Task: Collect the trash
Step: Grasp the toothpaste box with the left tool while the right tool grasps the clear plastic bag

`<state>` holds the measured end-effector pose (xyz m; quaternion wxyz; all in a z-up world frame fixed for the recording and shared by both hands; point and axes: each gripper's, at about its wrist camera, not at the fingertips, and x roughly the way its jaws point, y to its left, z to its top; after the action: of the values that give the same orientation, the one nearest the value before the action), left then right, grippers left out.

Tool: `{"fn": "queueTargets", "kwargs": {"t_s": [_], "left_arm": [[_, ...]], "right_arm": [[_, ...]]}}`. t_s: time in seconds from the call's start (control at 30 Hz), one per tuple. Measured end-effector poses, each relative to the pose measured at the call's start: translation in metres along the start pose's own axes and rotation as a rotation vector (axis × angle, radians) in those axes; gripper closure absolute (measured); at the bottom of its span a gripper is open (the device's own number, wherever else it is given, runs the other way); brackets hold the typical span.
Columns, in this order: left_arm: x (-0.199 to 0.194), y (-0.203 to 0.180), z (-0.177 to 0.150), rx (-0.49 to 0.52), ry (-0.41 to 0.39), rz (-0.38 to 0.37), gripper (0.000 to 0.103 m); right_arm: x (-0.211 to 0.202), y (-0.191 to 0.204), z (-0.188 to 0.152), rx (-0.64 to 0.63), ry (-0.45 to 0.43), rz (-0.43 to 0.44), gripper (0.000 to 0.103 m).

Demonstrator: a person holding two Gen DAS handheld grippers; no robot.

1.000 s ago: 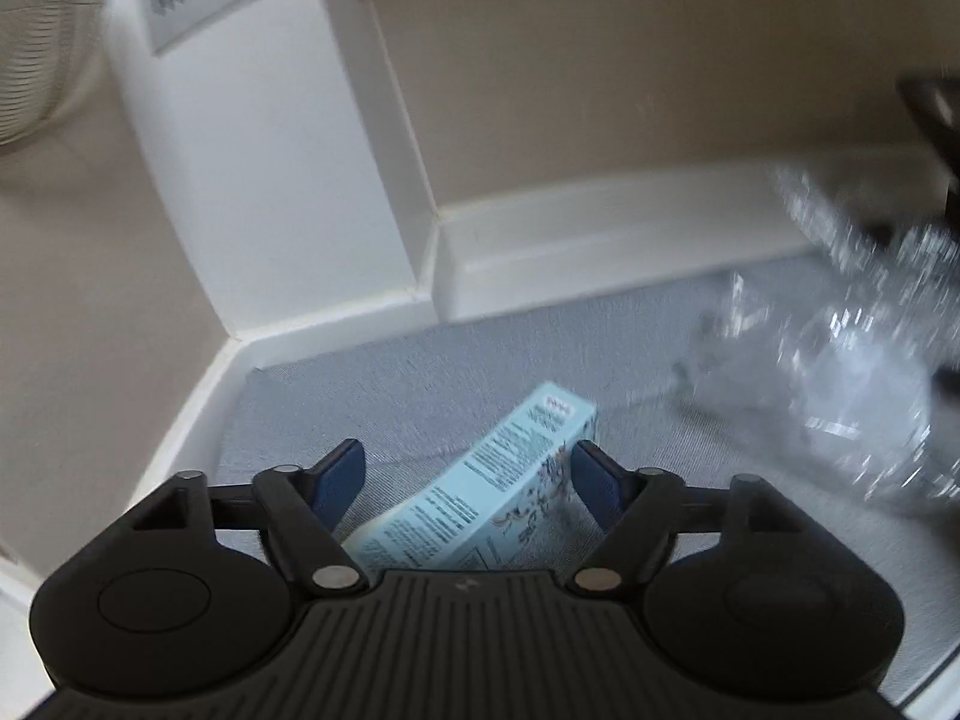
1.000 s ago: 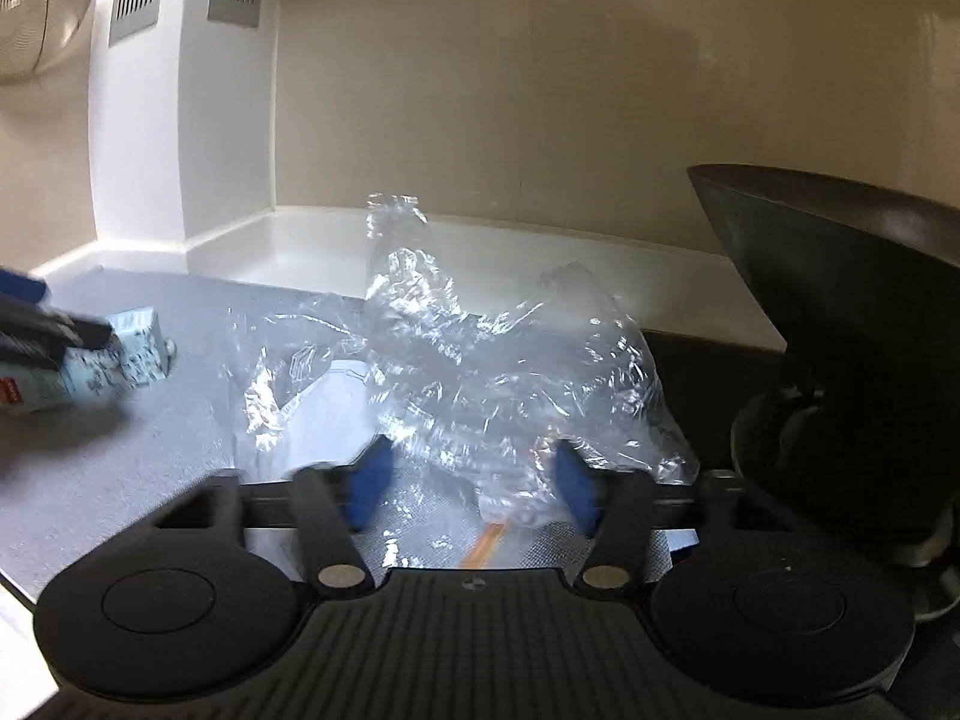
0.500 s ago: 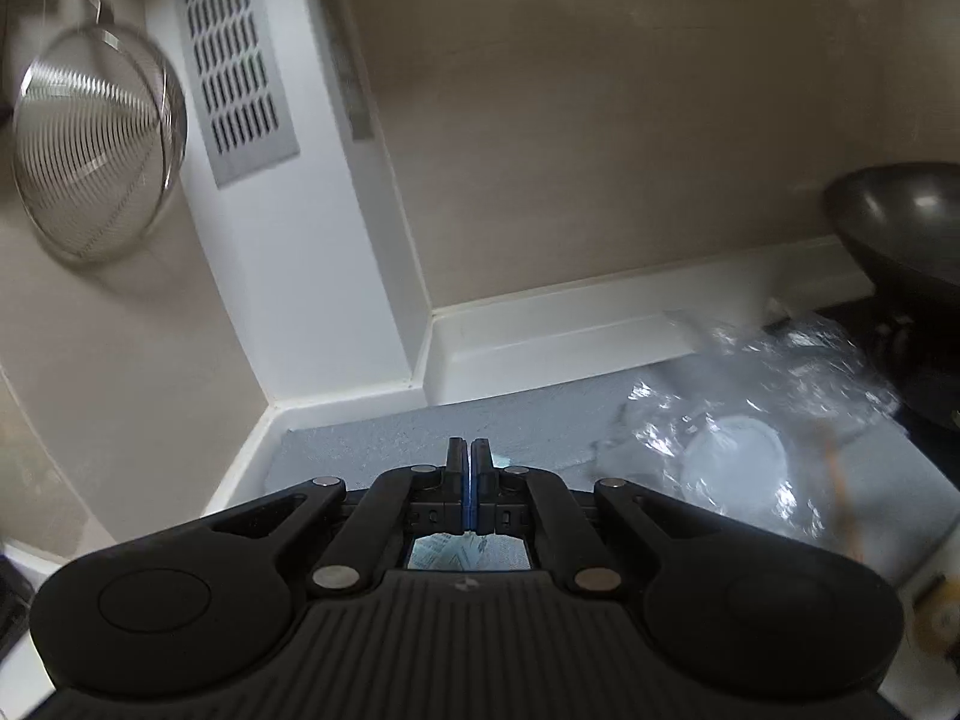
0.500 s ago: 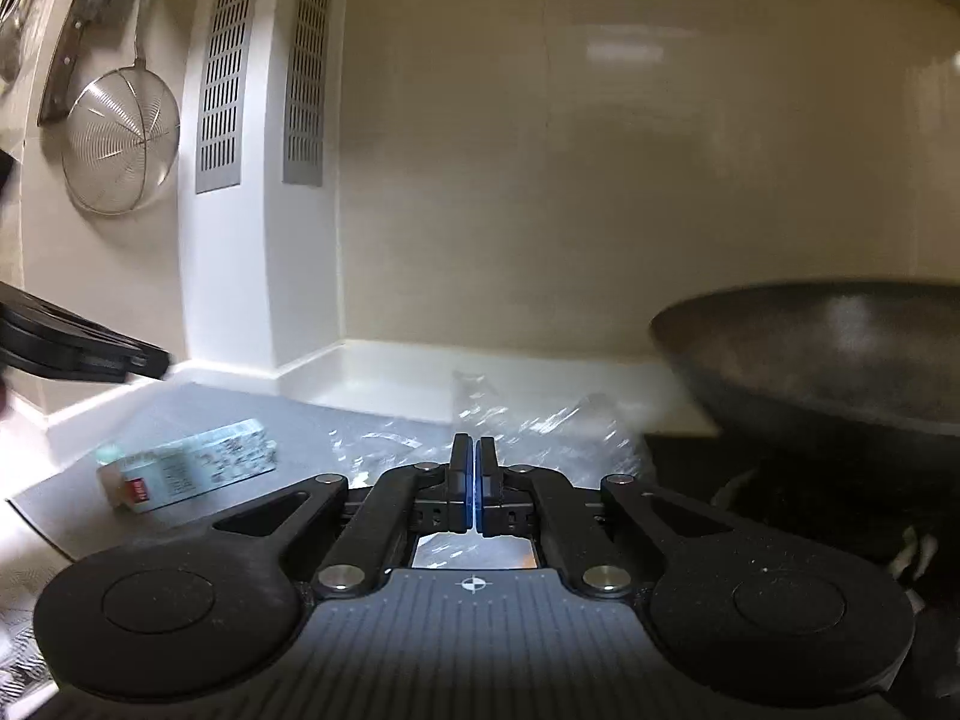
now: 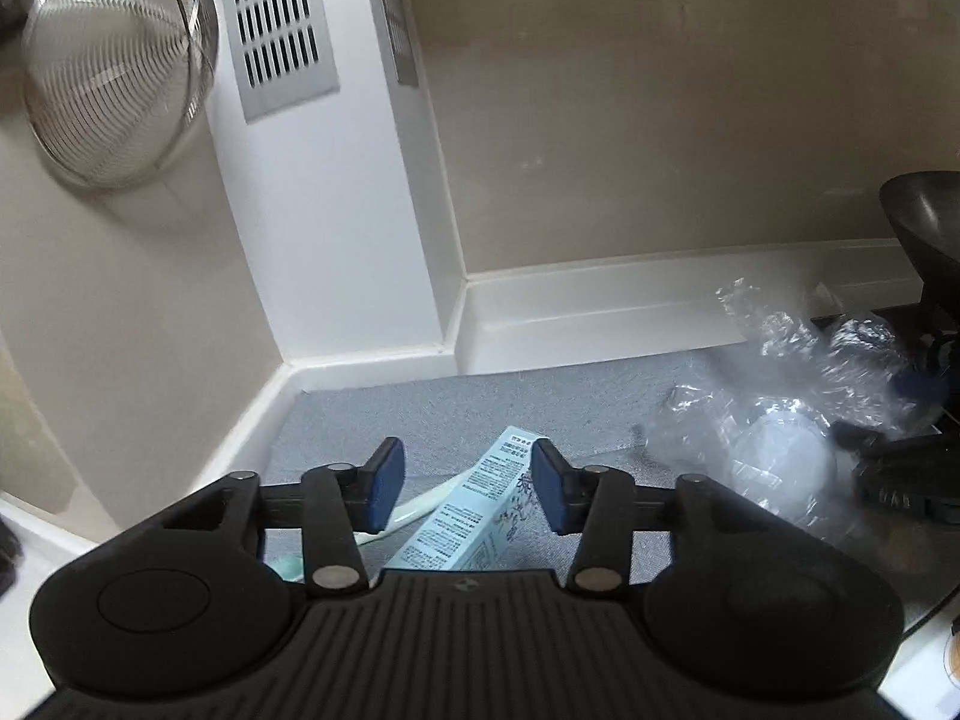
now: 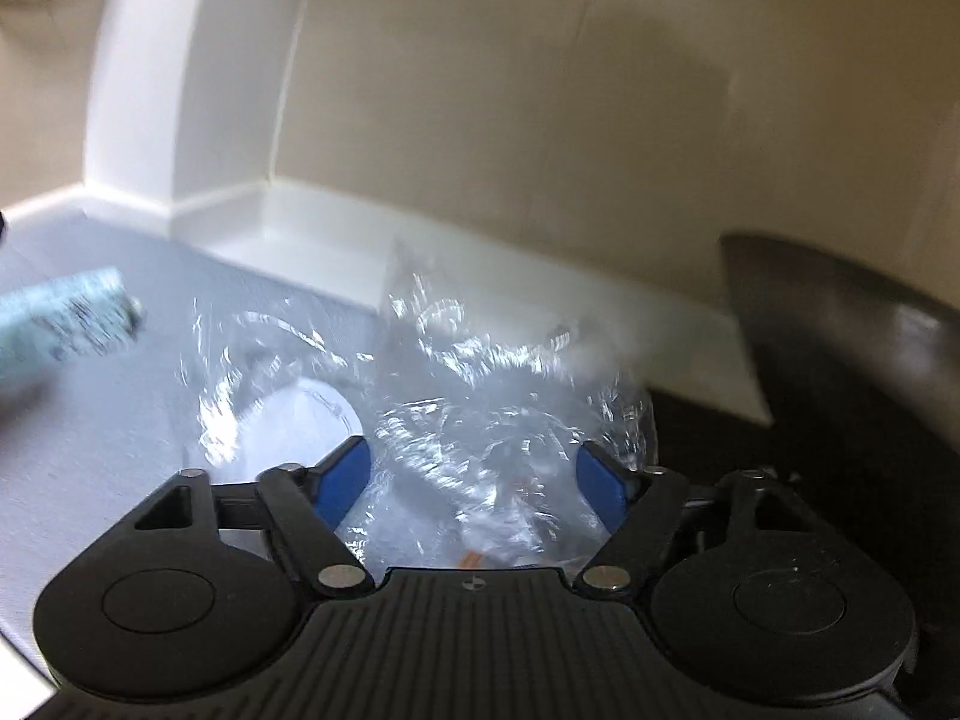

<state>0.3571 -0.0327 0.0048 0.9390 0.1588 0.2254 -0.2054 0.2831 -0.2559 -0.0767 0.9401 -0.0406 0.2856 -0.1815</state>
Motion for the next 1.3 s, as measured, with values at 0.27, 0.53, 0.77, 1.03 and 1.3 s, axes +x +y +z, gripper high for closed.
{"fn": "queueTargets", "kwargs": {"t_s": [0.27,0.53,0.77,1.03,1.3], "left_arm": [[0.039,-0.006,-0.008,0.049,0.068,-0.065,0.030],[0.054,-0.015,-0.018,0.102,0.105,0.001,0.078],[0.021,-0.002,-0.015,0.011,0.077,-0.042,0.103],[0.021,-0.006,-0.006,0.078,0.056,0.002,0.008],[0.075,-0.028,-0.008,0.179,0.150,0.022,0.014]], "right_arm": [[-0.055,-0.019,-0.030,0.107,-0.091,0.131,0.099],[-0.128,-0.017,-0.042,0.074,-0.226,0.258,0.099],[-0.151,-0.025,-0.044,0.119,-0.245,0.345,0.099],[-0.156,-0.030,-0.044,0.124,-0.231,0.364,0.099],[-0.149,-0.033,-0.042,0.139,-0.212,0.385,0.099]]}}
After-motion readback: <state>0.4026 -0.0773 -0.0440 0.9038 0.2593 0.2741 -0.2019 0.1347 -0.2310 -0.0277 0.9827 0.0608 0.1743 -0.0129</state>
